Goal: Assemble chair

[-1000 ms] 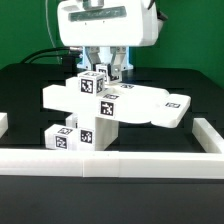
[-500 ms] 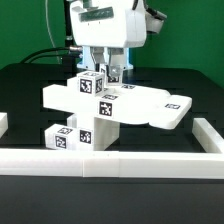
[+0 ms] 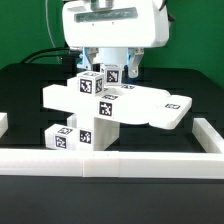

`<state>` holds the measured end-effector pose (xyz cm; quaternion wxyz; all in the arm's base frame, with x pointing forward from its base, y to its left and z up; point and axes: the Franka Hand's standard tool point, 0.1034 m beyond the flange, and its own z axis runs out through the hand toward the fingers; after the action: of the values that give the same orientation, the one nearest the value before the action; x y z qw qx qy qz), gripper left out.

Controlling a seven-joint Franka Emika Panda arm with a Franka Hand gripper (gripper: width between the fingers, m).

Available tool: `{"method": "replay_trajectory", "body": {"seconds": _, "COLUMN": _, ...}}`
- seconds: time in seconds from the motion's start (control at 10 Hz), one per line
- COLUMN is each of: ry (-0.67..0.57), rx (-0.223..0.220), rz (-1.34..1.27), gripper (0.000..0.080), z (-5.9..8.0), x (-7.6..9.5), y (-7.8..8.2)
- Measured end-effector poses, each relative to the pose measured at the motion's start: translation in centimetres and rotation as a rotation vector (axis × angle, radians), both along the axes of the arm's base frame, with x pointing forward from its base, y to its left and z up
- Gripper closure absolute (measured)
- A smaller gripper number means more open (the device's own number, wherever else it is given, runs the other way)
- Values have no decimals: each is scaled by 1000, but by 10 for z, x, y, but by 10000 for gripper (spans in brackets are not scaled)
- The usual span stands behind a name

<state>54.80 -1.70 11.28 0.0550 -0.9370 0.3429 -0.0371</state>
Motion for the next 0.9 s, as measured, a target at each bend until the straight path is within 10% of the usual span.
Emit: {"method": "replay_trajectory", "body": {"seconds": 0.9, "ry": -27, "rx": -110, "rz": 680, "gripper": 150, "z": -1, "x": -1, "y": -2}}
